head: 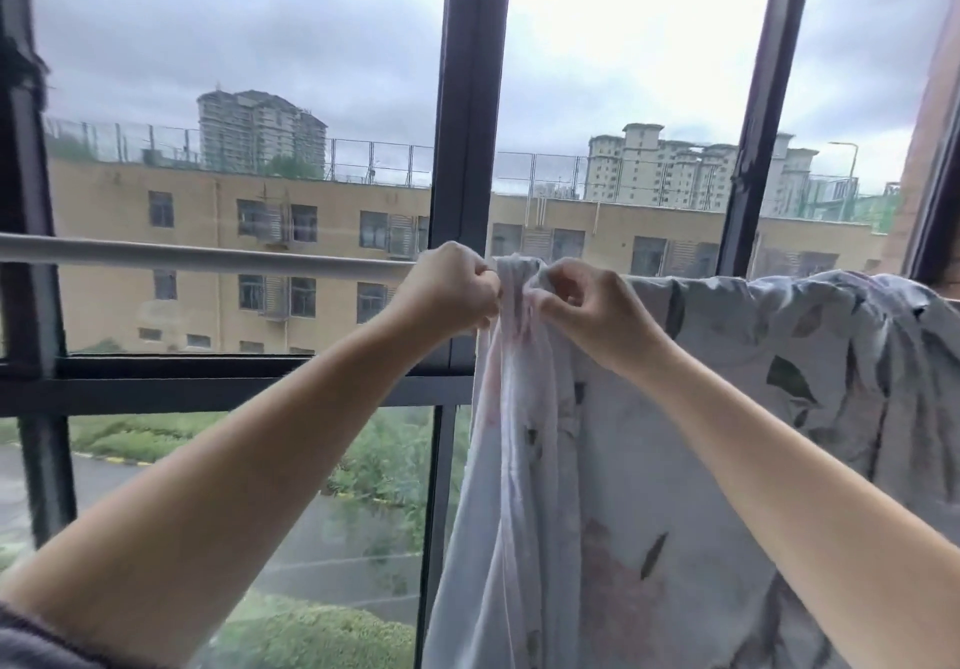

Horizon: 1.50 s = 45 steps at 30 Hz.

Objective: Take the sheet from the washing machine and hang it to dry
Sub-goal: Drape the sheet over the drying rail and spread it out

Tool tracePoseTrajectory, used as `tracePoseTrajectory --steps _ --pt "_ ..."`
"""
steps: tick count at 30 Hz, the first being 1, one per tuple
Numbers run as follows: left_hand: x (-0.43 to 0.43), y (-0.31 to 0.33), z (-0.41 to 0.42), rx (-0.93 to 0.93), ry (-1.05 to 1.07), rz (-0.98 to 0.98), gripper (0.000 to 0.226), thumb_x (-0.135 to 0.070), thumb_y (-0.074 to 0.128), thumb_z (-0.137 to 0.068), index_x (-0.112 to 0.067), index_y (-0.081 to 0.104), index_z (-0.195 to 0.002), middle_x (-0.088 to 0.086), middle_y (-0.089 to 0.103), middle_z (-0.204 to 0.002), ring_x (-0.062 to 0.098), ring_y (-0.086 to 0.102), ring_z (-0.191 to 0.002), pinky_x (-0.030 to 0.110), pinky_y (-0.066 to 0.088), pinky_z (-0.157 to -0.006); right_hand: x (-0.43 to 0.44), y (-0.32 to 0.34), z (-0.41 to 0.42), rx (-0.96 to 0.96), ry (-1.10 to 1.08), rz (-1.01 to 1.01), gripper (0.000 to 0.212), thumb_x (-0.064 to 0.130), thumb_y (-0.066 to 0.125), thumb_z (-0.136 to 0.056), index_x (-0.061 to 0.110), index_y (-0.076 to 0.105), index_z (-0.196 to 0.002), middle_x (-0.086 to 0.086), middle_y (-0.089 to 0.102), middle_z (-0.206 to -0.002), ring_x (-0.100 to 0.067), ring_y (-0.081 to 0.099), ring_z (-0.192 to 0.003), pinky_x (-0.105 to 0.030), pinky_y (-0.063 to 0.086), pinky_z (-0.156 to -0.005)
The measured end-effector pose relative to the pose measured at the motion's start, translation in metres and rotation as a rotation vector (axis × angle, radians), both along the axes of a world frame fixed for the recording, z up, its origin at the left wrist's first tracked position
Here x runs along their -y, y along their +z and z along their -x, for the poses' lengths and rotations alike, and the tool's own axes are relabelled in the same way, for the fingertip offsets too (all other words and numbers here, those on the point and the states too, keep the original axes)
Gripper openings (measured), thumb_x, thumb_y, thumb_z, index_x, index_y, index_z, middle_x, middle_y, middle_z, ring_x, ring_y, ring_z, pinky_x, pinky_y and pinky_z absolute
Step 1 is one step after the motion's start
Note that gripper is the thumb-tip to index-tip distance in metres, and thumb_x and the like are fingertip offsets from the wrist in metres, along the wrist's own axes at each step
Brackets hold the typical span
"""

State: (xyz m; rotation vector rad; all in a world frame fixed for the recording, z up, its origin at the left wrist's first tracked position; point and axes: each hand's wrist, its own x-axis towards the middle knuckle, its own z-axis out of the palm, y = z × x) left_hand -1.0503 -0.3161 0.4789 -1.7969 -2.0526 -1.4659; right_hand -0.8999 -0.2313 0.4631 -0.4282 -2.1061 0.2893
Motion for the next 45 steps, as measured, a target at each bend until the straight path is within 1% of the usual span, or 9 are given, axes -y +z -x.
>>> tracePoseTrajectory --steps 6,11,15,21,26,33,37,41,45 --pt "-0.003 0.005 -0.028 0.376 -0.052 0.173 0.033 -0.020 0.044 -0.098 0.003 0.067 -0.092 0.016 0.071 -0.082 0.021 0.070 -0.073 0.033 0.059 -0.070 -0.029 0.002 -0.020 0.118 0.109 -0.006 0.027 0.032 0.046 -0.084 0.039 0.067 -0.099 -0.007 0.072 -0.089 -0.038 0.065 -0.084 -0.054 0.053 -0.077" --pt "-0.004 0.005 -0.046 0.412 0.008 0.081 0.038 -0.027 0.045 -0.099 0.002 0.066 -0.088 0.018 0.070 -0.083 0.027 0.068 -0.073 0.036 0.059 -0.074 -0.044 0.008 -0.030 0.098 0.162 -0.134 0.047 -0.006 0.048 -0.085 0.031 0.070 -0.103 0.015 0.059 -0.095 -0.010 0.056 -0.099 -0.044 0.043 -0.094" --pt "-0.007 0.008 -0.050 0.532 0.015 0.060 0.025 -0.023 0.050 -0.096 -0.004 0.064 -0.088 0.022 0.069 -0.097 0.030 0.069 -0.085 0.037 0.059 -0.071 -0.057 0.011 -0.026 0.152 0.160 -0.267 0.057 0.004 0.045 -0.078 0.046 0.064 -0.110 0.029 0.050 -0.103 -0.005 0.045 -0.109 -0.053 0.035 -0.099" --pt "-0.009 0.009 -0.047 0.688 -0.052 0.098 0.012 -0.014 0.056 -0.093 -0.007 0.064 -0.099 0.007 0.063 -0.092 0.017 0.060 -0.079 0.034 0.052 -0.081 -0.058 0.016 -0.024 0.142 0.368 -0.101 0.065 -0.018 0.040 -0.081 0.034 0.065 -0.111 0.009 0.055 -0.108 0.006 0.049 -0.106 -0.011 0.035 -0.095" --pt "-0.002 0.022 -0.030 0.768 0.010 -0.033 0.021 -0.010 0.047 -0.095 -0.005 0.067 -0.097 0.007 0.064 -0.089 0.019 0.060 -0.079 0.036 0.052 -0.083 -0.067 0.022 -0.031 0.222 0.161 -0.068 0.032 0.018 0.049 -0.095 0.036 0.060 -0.119 0.018 0.058 -0.108 -0.003 0.054 -0.102 -0.015 0.040 -0.080" --pt "0.037 0.063 0.032 0.843 0.255 -0.170 0.017 -0.019 0.052 -0.082 -0.018 0.050 -0.066 -0.001 0.048 -0.059 0.017 0.049 -0.055 0.031 0.043 -0.069 -0.082 0.033 -0.037 0.401 -0.112 -0.245 0.032 0.057 0.042 -0.091 0.036 0.056 -0.109 0.011 0.060 -0.087 -0.014 0.055 -0.081 -0.031 0.040 -0.065" --pt "0.048 0.062 0.056 0.703 0.628 -0.190 0.013 -0.010 0.055 -0.089 -0.002 0.062 -0.095 0.005 0.057 -0.074 0.016 0.060 -0.063 0.028 0.045 -0.057 -0.088 0.031 -0.036 0.385 -0.073 -0.248 0.032 0.050 0.039 -0.096 0.047 0.051 -0.066 0.016 0.051 -0.062 -0.018 0.054 -0.072 -0.034 0.045 -0.067" --pt "0.066 0.049 0.074 0.137 1.180 -0.012 0.021 -0.014 0.056 -0.091 0.005 0.055 -0.101 0.016 0.058 -0.087 0.031 0.058 -0.084 0.038 0.045 -0.066 -0.091 0.028 -0.032 0.311 -0.102 -0.215 0.034 0.041 0.043 -0.098 0.041 0.050 -0.064 0.012 0.050 -0.060 -0.018 0.052 -0.071 -0.032 0.038 -0.062" --pt "0.060 0.033 0.082 -0.344 1.149 0.153 0.033 -0.022 0.051 -0.088 -0.009 0.049 -0.119 0.014 0.056 -0.115 0.031 0.055 -0.102 0.044 0.040 -0.089 -0.080 0.022 -0.024 0.272 -0.148 -0.243 0.026 0.037 0.043 -0.099 0.034 0.050 -0.074 0.012 0.053 -0.070 -0.021 0.052 -0.077 -0.030 0.029 -0.066"
